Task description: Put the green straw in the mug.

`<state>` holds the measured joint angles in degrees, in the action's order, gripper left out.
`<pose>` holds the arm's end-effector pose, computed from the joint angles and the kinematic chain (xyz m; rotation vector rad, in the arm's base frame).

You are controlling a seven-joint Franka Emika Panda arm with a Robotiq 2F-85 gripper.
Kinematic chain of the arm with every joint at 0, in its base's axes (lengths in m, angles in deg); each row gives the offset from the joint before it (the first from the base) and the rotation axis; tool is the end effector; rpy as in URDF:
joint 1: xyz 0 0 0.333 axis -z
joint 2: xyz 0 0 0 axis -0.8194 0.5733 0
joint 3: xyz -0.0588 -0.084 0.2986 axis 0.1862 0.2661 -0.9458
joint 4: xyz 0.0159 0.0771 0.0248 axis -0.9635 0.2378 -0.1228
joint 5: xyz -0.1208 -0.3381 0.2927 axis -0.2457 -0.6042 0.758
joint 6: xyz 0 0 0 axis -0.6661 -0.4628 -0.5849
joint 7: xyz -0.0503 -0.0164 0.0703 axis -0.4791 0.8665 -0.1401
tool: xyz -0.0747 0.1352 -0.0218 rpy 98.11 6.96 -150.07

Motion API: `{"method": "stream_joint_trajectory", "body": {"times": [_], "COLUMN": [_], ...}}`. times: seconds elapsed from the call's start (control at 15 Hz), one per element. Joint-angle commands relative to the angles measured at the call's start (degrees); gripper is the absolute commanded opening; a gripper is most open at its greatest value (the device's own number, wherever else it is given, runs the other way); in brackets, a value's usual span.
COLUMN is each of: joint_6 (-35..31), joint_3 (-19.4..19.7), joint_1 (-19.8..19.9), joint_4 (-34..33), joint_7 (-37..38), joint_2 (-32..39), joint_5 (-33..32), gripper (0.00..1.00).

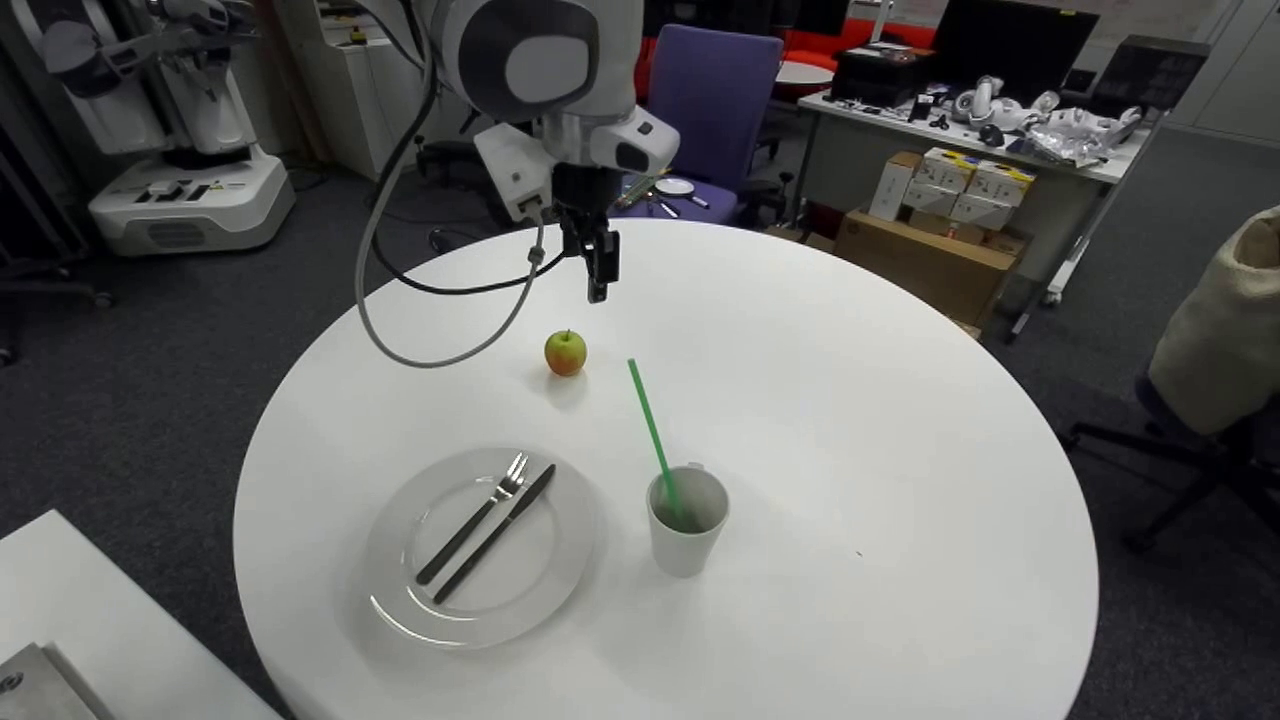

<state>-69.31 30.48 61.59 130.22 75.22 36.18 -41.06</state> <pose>0.6728 -0.1622 0.2695 -2.8706 0.9283 -0.1038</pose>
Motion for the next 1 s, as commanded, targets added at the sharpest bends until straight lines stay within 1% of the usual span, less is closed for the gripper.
{"method": "stream_joint_trajectory", "body": {"times": [0.0, 0.07, 0.13, 0.2, 0.4, 0.47, 0.53, 0.93], "joint_6": [5.94, 10.22, 15.49, 15.03, 12.97, 13.16, 13.16, 13.15], "joint_3": [-2.82, -2.66, -1.53, -0.03, 1.44, 0.08, 0.15, 0.14], "joint_1": [3.49, 3.61, 2.58, 0.68, -1.16, 0.49, 0.21, 0.21], "joint_4": [2.87, 2.04, 0.9, 1.71, 3.27, 1.25, 1.24, 1.24], "joint_7": [-11.99, -12.74, -8.75, -1.81, 9.12, 3.59, 4.6, 4.52], "joint_2": [-2.78, -2.27, -1.53, -1.68, -2.56, -0.14, -0.03, 0.4], "joint_5": [7.65, 7.63, 4.26, -0.28, -7.21, -3.84, -4.38, -4.31], "gripper": [1.0, 1.0, 1.0, 1.0, 1.0, 1.0, 1.0, 1.0]}}
